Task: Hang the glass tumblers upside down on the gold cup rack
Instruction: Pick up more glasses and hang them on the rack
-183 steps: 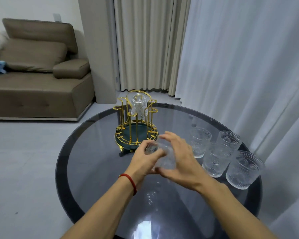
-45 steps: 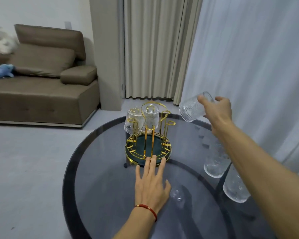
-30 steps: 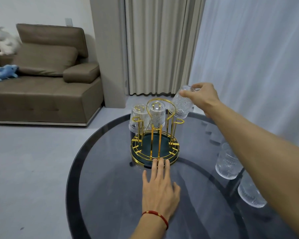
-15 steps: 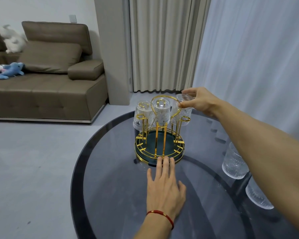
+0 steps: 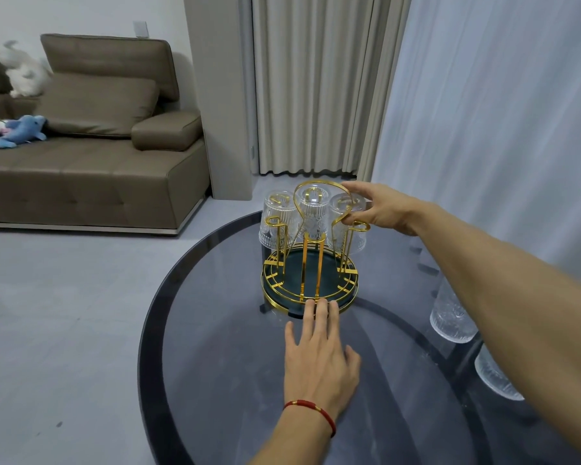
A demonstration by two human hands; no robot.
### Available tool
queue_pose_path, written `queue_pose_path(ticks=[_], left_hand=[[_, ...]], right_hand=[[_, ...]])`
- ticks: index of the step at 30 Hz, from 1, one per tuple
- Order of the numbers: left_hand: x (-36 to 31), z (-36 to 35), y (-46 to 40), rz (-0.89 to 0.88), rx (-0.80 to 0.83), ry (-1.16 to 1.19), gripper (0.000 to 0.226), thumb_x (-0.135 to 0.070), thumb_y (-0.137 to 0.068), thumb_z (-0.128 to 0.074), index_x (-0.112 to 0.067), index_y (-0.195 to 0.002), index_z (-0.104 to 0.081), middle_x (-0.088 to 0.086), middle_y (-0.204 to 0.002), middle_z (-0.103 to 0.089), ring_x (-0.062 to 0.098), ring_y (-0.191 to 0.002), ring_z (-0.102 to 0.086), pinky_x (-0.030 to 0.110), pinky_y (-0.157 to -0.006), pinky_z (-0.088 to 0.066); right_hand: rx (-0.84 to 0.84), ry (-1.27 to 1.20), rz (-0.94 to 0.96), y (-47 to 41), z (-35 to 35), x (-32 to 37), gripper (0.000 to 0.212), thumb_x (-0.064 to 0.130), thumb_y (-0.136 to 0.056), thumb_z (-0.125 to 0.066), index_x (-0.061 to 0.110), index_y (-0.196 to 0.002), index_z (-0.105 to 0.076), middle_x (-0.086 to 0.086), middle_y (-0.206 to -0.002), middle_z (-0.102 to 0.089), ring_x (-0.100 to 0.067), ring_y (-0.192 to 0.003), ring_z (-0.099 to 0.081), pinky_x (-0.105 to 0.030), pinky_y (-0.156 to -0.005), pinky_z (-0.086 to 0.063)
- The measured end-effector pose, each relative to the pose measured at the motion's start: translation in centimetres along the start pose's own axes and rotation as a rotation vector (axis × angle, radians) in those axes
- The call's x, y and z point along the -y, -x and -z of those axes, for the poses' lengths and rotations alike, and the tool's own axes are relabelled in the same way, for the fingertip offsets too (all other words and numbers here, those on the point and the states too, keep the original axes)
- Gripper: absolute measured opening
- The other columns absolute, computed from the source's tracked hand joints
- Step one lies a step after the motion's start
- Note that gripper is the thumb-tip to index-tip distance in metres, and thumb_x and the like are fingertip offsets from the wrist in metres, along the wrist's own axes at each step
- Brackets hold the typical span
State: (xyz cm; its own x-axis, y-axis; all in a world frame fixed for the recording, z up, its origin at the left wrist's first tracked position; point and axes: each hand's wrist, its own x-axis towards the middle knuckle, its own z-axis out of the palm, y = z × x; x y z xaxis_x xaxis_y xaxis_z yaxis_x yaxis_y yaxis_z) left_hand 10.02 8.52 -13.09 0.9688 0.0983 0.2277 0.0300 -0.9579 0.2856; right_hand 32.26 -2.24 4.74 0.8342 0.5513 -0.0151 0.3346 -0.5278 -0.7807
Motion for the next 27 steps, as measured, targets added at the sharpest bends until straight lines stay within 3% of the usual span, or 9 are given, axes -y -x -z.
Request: queue_pose_path(ticks=[3, 6, 9, 12, 16, 20, 22, 24, 27], left_hand=[[0.0, 0.2, 0.0, -0.004, 0.017, -0.003, 0.073, -0.047, -0.099, -0.028, -0.022, -0.16, 0.002, 0.002, -0.17, -0.001, 0.021, -0.155, 0.01, 0.056, -0.124, -0.009], [-0.1, 0.5, 0.1, 0.0, -0.001, -0.003, 0.072, -0.046, -0.098, -0.031, -0.021, -0.16, -0.002, 0.003, -0.17, -0.005, 0.022, -0.155, 0.006, 0.056, -0.123, -0.012], [-0.3, 0.9, 0.4, 0.008, -0.007, -0.016, 0.073, -0.044, -0.097, -0.034, -0.019, -0.16, -0.009, 0.004, -0.169, -0.01, 0.022, -0.155, 0.001, 0.055, -0.122, -0.015], [-0.6, 1.3, 0.6, 0.006, 0.004, -0.025, 0.072, -0.042, -0.097, -0.039, -0.018, -0.159, -0.014, 0.005, -0.169, -0.011, 0.022, -0.155, 0.0, 0.054, -0.122, -0.017], [-0.9, 2.0, 1.2, -0.009, 0.006, -0.031, 0.069, -0.042, -0.097, -0.044, -0.019, -0.158, -0.02, 0.007, -0.169, -0.011, 0.023, -0.155, -0.001, 0.054, -0.123, -0.015], [-1.9, 2.7, 2.2, -0.007, -0.017, -0.03, 0.071, -0.041, -0.092, -0.052, -0.02, -0.155, -0.026, 0.008, -0.168, -0.016, 0.024, -0.155, -0.007, 0.054, -0.122, -0.016], [-2.9, 3.2, 2.8, -0.044, -0.061, 0.026, 0.069, -0.037, -0.089, -0.057, -0.019, -0.152, -0.034, 0.01, -0.165, -0.023, 0.026, -0.153, -0.013, 0.054, -0.121, -0.02], [-3.8, 3.8, 3.1, -0.071, -0.112, 0.108, 0.066, -0.032, -0.087, -0.061, -0.017, -0.148, -0.041, 0.009, -0.16, -0.033, 0.026, -0.15, -0.022, 0.053, -0.118, -0.026], [-4.8, 4.4, 3.4, -0.083, -0.153, 0.24, 0.06, -0.026, -0.087, -0.064, -0.015, -0.144, -0.047, 0.007, -0.151, -0.043, 0.024, -0.144, -0.03, 0.048, -0.115, -0.034]], right_hand=[[-0.096, -0.029, -0.014, 2.2, 0.1, -0.3, 0.077, 0.016, -0.088, -0.08, 0.02, -0.155, -0.043, -0.006, -0.156, -0.048, -0.026, -0.139, -0.051, -0.044, -0.114, -0.044], [-0.345, 0.097, 0.03, 6.4, -0.8, -0.5, 0.065, 0.016, -0.096, -0.07, 0.015, -0.155, -0.041, -0.011, -0.149, -0.053, -0.025, -0.129, -0.058, -0.038, -0.106, -0.048], [-0.638, 0.338, 0.23, 12.9, -4.6, -0.9, 0.075, 0.005, -0.091, -0.064, 0.015, -0.157, -0.03, -0.013, -0.142, -0.048, -0.027, -0.117, -0.059, -0.039, -0.095, -0.051], [-0.717, 0.566, 0.375, 19.6, -8.6, -2.3, 0.079, 0.004, -0.079, -0.068, 0.01, -0.152, -0.038, -0.013, -0.138, -0.053, -0.031, -0.122, -0.056, -0.042, -0.102, -0.049], [-0.864, 0.694, 0.086, 24.5, -9.6, -5.0, 0.068, 0.017, -0.079, -0.073, 0.002, -0.141, -0.051, -0.02, -0.138, -0.054, -0.042, -0.129, -0.05, -0.057, -0.114, -0.034], [-0.82, 0.874, -0.257, 26.2, -7.9, -6.9, 0.075, 0.042, -0.084, -0.072, 0.0, -0.141, -0.051, -0.028, -0.149, -0.045, -0.044, -0.143, -0.035, -0.064, -0.121, -0.012], [-0.822, 0.87, -0.403, 26.6, -7.4, -7.5, 0.083, 0.053, -0.083, -0.07, 0.002, -0.145, -0.046, -0.029, -0.147, -0.044, -0.046, -0.139, -0.036, -0.064, -0.117, -0.016], [-0.854, 0.773, -0.505, 26.9, -7.4, -7.9, 0.089, 0.056, -0.083, -0.072, 0.004, -0.147, -0.04, -0.029, -0.141, -0.046, -0.048, -0.127, -0.046, -0.062, -0.106, -0.033], [-0.891, 0.59, -0.508, 27.1, -7.6, -8.3, 0.094, 0.049, -0.085, -0.076, 0.005, -0.151, -0.027, -0.029, -0.139, -0.041, -0.049, -0.115, -0.052, -0.056, -0.093, -0.046]])
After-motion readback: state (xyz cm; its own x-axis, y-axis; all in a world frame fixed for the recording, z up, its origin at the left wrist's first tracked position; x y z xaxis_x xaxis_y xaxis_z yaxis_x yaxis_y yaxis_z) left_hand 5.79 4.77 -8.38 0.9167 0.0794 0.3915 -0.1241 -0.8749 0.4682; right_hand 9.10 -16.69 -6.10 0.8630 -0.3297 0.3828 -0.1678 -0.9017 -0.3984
